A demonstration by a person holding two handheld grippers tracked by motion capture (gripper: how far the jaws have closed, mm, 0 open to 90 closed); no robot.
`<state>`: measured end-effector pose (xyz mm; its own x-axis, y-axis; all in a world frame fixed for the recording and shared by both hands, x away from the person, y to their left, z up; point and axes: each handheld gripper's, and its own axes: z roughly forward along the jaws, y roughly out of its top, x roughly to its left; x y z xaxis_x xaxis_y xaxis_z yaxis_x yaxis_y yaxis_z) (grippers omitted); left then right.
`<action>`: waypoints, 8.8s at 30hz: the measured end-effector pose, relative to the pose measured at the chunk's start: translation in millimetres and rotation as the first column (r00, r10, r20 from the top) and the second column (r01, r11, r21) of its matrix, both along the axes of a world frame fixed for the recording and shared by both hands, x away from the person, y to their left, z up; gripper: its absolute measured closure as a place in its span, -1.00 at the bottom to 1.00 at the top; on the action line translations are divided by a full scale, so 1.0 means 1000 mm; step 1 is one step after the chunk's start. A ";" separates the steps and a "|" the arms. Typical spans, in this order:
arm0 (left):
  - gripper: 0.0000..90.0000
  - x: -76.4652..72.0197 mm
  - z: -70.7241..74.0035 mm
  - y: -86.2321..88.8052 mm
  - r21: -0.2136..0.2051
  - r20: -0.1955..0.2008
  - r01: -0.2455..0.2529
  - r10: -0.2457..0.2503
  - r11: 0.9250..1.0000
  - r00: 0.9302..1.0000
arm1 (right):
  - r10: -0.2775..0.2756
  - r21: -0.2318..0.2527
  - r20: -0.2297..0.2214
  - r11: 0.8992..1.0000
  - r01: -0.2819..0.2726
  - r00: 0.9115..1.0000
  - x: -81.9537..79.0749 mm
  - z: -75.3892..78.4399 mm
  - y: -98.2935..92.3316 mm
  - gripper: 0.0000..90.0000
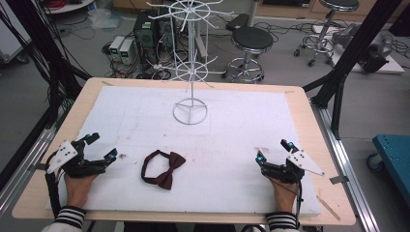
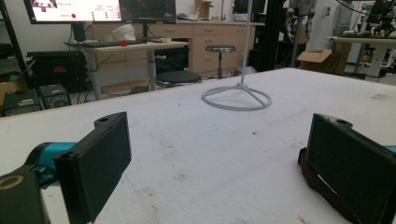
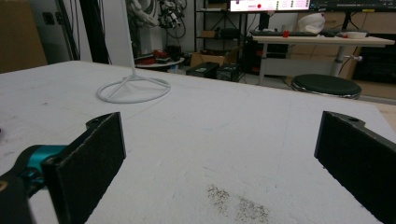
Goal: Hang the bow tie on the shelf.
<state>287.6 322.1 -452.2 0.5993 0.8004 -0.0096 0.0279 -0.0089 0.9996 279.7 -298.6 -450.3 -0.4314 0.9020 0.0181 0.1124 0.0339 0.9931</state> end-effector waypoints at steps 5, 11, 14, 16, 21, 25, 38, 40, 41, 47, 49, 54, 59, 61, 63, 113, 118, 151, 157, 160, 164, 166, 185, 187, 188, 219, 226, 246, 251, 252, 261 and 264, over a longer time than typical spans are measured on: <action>-0.84 0.000 0.000 0.000 -0.003 -0.001 -0.007 0.007 1.000 1.000 | 0.003 0.012 -0.004 1.000 -0.003 1.000 0.000 0.000 -0.001 -0.97; -0.84 0.001 0.000 0.001 -0.011 -0.003 -0.008 0.008 1.000 1.000 | 0.004 0.011 -0.004 1.000 -0.004 1.000 0.000 0.000 -0.001 -0.97; -0.85 0.000 0.000 0.001 -0.011 -0.003 -0.005 0.005 1.000 1.000 | 0.001 0.014 -0.005 1.000 -0.001 1.000 0.000 0.000 -0.001 -0.97; -0.85 0.001 0.001 0.002 -0.013 -0.007 -0.003 0.003 1.000 1.000 | 0.001 0.013 -0.004 1.000 -0.001 1.000 0.000 0.000 -0.001 -0.97; -0.86 -0.002 0.008 0.007 -0.003 -0.001 -0.002 0.002 1.000 1.000 | 0.000 0.011 -0.001 1.000 0.000 1.000 0.000 0.000 -0.001 -0.97; -0.86 -0.003 0.021 0.010 0.006 -0.015 0.007 -0.007 1.000 1.000 | -0.001 0.013 -0.001 1.000 0.001 1.000 0.000 0.000 -0.001 -0.97; -0.86 0.002 0.066 -0.003 0.102 -0.089 0.083 -0.074 0.991 0.993 | -0.001 0.016 0.001 1.000 0.001 1.000 0.000 0.000 -0.001 -0.97; -0.86 0.003 0.071 -0.007 0.119 -0.109 0.100 -0.087 0.988 0.990 | -0.001 0.016 0.001 1.000 0.001 1.000 0.000 0.000 -0.001 -0.97; -0.86 0.004 0.074 -0.010 0.133 -0.122 0.114 -0.098 0.985 0.988 | -0.001 0.018 -0.001 1.000 0.001 1.000 0.000 0.000 -0.001 -0.97; -0.86 0.007 0.081 -0.024 0.175 -0.194 0.182 -0.148 0.968 0.970 | -0.001 0.021 -0.005 1.000 0.001 1.000 0.000 0.000 -0.002 -0.97; -0.86 0.007 0.083 -0.030 0.188 -0.217 0.206 -0.164 0.960 0.962 | 0.000 0.020 -0.004 1.000 0.000 1.000 0.000 0.000 -0.002 -0.97; -0.86 0.008 0.088 -0.049 0.221 -0.271 0.274 -0.211 0.936 0.939 | 0.001 0.021 -0.003 1.000 -0.001 1.000 0.000 0.000 -0.002 -0.97; -0.86 0.010 0.090 -0.069 0.246 -0.317 0.327 -0.243 0.912 0.917 | 0.000 0.021 -0.002 1.000 0.000 1.000 0.000 0.000 -0.002 -0.97; -0.86 0.012 0.091 -0.077 0.262 -0.336 0.350 -0.254 0.900 0.907 | 0.001 0.020 -0.001 1.000 -0.001 1.000 0.000 0.000 -0.002 -0.97; -0.86 0.013 0.092 -0.085 0.274 -0.350 0.366 -0.262 0.889 0.899 | 0.000 0.021 -0.001 1.000 0.000 1.000 0.000 0.000 -0.002 -0.97; -0.77 0.027 0.042 -0.189 0.471 -0.630 0.541 -0.164 0.697 0.759 | 0.000 0.036 -0.001 0.999 0.000 1.000 0.000 0.000 -0.003 -0.97; -0.62 0.028 0.039 -0.192 0.458 -0.664 0.571 -0.165 0.682 0.729 | 0.000 0.037 -0.001 0.999 0.000 1.000 0.000 0.000 -0.003 -0.97; 0.66 0.023 0.038 -0.199 0.518 -0.648 0.544 -0.112 0.661 0.753 | -0.002 0.040 0.002 0.999 0.002 1.000 0.000 0.000 -0.004 -0.97; 0.68 0.024 0.045 -0.192 0.481 -0.634 0.537 -0.148 0.693 0.759 | 0.000 0.041 0.000 0.999 0.000 1.000 0.000 0.000 -0.003 -0.97; 0.69 0.026 0.051 -0.184 0.442 -0.618 0.526 -0.179 0.726 0.766 | 0.000 0.041 0.001 0.999 0.000 1.000 0.000 0.000 -0.003 -0.97; 0.70 0.028 0.058 -0.176 0.414 -0.584 0.500 -0.199 0.760 0.787 | 0.000 0.040 0.001 0.999 0.000 1.000 0.000 0.000 -0.003 -0.97; 0.70 0.028 0.061 -0.172 0.390 -0.573 0.487 -0.208 0.782 0.793 | 0.001 0.041 0.000 0.999 -0.001 1.000 0.000 0.000 -0.003 -0.97; 0.70 0.041 0.094 -0.130 0.264 -0.440 0.365 -0.226 0.893 0.869 | -0.002 0.038 0.001 0.999 0.002 1.000 0.000 0.000 -0.003 -0.97; 0.70 0.043 0.099 -0.125 0.262 -0.423 0.348 -0.217 0.900 0.880 | 0.000 0.039 0.001 0.999 0.000 1.000 0.000 0.000 -0.003 -0.97; 0.70 0.043 0.102 -0.123 0.259 -0.414 0.340 -0.214 0.904 0.885 | 0.000 0.040 0.001 0.999 0.000 1.000 0.000 0.000 -0.003 -0.97; 0.70 0.077 0.153 -0.093 0.207 -0.293 0.152 -0.087 0.967 0.952 | -0.001 0.035 0.002 0.999 0.001 1.000 0.000 0.000 -0.003 -0.97; 0.70 0.086 0.164 -0.095 0.203 -0.275 0.137 -0.077 0.970 0.958 | 0.000 0.034 0.002 0.999 0.000 1.000 0.000 0.000 -0.003 -0.97; 0.70 0.109 0.189 -0.109 0.213 -0.239 0.126 -0.074 0.969 0.968 | 0.001 0.039 -0.001 0.999 -0.001 1.000 -0.001 0.000 -0.003 -0.97; 0.70 0.114 0.193 -0.117 0.217 -0.238 0.130 -0.077 0.967 0.968 | 0.002 0.039 0.000 0.999 -0.002 1.000 0.000 0.000 -0.003 -0.97; 0.70 0.115 0.193 -0.118 0.220 -0.237 0.131 -0.077 0.967 0.969 | 0.002 0.037 0.003 0.999 -0.002 1.000 0.000 0.000 -0.004 -0.97; 0.70 0.118 0.198 -0.132 0.234 -0.231 0.143 -0.088 0.962 0.969 | 0.003 0.041 0.000 0.999 -0.003 1.000 0.000 0.000 -0.003 -0.97; 0.70 0.120 0.198 -0.136 0.243 -0.234 0.150 -0.092 0.958 0.968 | 0.002 0.039 0.001 0.999 -0.002 1.000 0.000 0.000 -0.003 -0.97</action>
